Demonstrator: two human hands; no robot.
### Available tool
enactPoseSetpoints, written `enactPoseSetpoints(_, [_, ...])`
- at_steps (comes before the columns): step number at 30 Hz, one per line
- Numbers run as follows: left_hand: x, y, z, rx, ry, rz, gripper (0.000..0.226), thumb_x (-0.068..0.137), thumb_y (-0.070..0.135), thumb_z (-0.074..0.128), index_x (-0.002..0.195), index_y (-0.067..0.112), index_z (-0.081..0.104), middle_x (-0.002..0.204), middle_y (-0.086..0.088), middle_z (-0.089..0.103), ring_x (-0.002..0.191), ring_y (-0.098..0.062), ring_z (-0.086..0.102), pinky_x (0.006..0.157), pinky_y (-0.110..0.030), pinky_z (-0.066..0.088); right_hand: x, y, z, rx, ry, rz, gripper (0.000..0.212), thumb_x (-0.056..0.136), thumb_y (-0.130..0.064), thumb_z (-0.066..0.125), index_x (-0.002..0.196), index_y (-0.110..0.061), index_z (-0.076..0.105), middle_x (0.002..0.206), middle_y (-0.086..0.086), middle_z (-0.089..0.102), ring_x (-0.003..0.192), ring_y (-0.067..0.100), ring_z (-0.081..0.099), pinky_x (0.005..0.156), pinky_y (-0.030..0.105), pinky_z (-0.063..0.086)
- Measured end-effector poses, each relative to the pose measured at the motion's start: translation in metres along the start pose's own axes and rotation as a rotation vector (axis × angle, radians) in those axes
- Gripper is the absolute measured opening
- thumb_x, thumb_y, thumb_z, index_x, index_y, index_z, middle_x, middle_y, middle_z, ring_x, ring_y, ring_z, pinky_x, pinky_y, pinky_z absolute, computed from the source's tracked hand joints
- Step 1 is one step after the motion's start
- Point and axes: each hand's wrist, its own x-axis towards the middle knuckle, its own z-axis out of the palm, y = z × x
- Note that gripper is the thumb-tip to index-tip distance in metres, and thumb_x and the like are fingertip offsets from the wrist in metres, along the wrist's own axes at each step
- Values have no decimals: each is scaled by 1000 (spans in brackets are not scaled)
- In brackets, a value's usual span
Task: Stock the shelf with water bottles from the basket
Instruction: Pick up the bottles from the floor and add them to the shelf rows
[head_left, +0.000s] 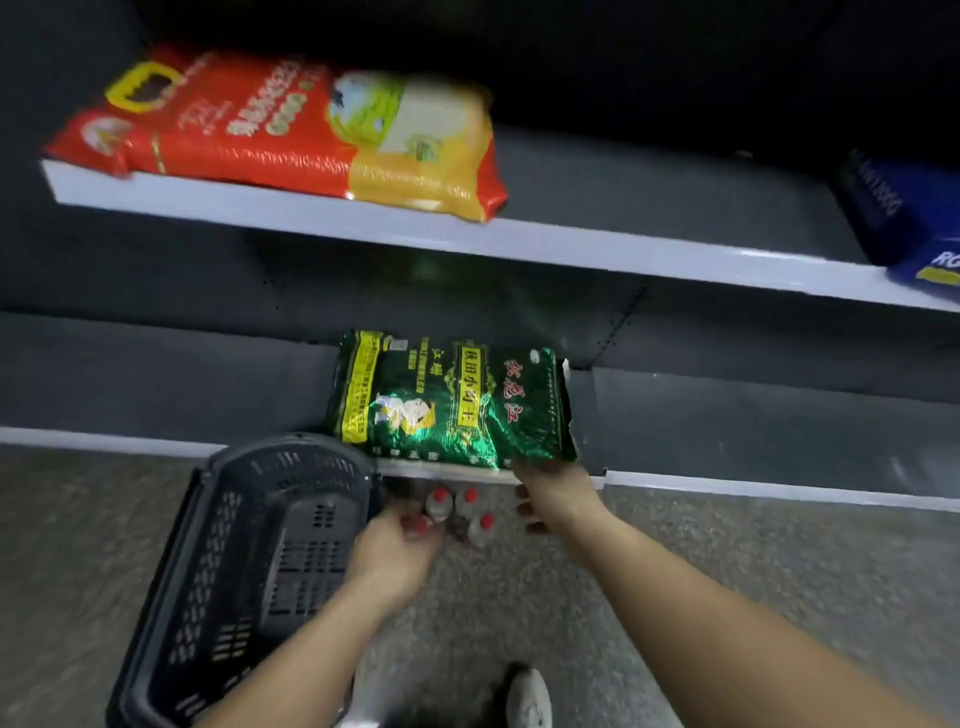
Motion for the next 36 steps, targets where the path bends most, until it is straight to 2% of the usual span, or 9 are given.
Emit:
enactPoseSetpoints(3, [25,-17,21,35,13,-23,50,74,44,64,114,13,63,115,-16,69,108,-34,64,85,-34,50,35,26,5,-32,-31,56,28,99,-27,55,72,-20,55,77,5,62,67,22,60,72,38,54])
enactPoseSetpoints(7, [70,-52,48,67,42,-32,22,90,30,62,106,16,64,108,-11,69,103,-30,64,66,-25,33,83,64,25,-88,-34,60,19,95,-32,58,78,-24,57,89,12,66,77,29,64,79,49,60])
enactPoseSetpoints(10, [102,-84,73,39,57,-9,3,89,22,61,92,24,62,89,0,66,90,-22,63,63,-26,36,116,97,39,-160,-64,119,25,96,-32,56,73,-22,57,83,9,64,77,27,63,85,47,58])
enactPoseSetpoints(13, [141,-115,102,53,54,-39,29,88,21,64,117,23,61,112,-2,67,86,-14,58,69,-23,41,164,137,59,-256,-77,142,32,97,-32,55,66,-22,55,88,11,64,84,30,63,92,50,57])
enactPoseSetpoints(17, [202,-164,148,58,57,-58,56,85,22,68,137,17,47,127,-6,59,95,-20,60,69,-23,42,219,194,88,-335,-31,122,44,85,-54,61,96,-11,69,100,17,73,98,41,68,88,54,57])
enactPoseSetpoints(21, [256,-207,196,62,104,-144,85,84,27,73,150,10,23,149,-13,36,134,-28,39,96,-30,35,262,251,112,-376,-29,169,70,79,-57,71,136,-20,53,123,10,68,107,35,68,92,49,56])
enactPoseSetpoints(26, [317,-256,232,-18,221,-64,105,68,32,86,150,11,24,149,-11,40,137,-27,39,111,-35,32,312,313,138,-400,59,97,93,73,-52,80,149,-22,36,148,10,48,128,33,53,98,41,50])
enactPoseSetpoints(31, [357,-292,255,-130,247,-58,99,64,30,89,145,17,33,133,5,49,120,-15,48,93,-23,37,355,348,167,-296,86,24,116,61,-54,87,154,-30,22,157,6,40,138,30,45,106,52,46])
enactPoseSetpoints(36, [380,-300,272,-239,297,-61,86,63,12,89,134,14,40,112,5,48,103,-11,46,77,-14,33,383,364,187,-206,134,-27,113,62,-46,91,154,-33,27,154,1,45,138,26,46,109,48,44])
